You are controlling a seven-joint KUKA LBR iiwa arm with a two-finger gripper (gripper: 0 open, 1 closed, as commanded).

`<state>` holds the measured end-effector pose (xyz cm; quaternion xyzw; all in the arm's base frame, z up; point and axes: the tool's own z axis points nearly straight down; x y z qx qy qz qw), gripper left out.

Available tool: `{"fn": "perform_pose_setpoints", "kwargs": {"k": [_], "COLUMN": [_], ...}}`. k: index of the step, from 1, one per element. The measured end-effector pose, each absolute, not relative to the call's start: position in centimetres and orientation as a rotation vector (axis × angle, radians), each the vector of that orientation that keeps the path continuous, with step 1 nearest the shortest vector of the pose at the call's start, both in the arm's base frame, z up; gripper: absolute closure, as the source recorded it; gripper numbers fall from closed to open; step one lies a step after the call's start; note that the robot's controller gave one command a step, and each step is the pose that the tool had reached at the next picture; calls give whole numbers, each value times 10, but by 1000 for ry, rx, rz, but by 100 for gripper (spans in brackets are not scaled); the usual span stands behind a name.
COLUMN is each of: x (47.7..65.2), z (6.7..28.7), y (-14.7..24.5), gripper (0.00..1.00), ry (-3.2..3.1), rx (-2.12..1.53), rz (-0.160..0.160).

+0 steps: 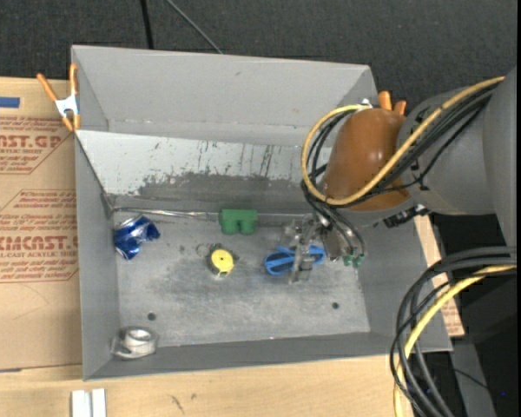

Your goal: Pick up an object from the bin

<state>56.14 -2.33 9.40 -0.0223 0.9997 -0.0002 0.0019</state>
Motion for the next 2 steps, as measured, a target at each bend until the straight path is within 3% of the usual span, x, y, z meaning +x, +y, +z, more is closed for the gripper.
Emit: {"fn": "perform_pose_setpoints", "kwargs": {"k": [1, 2], "x": [562, 564], "z": [139, 155], "y": [-23, -23], "gripper": [100, 100], "ry": [3135, 3136], "rx": [-69, -69], "rz": [-2, -1]}}
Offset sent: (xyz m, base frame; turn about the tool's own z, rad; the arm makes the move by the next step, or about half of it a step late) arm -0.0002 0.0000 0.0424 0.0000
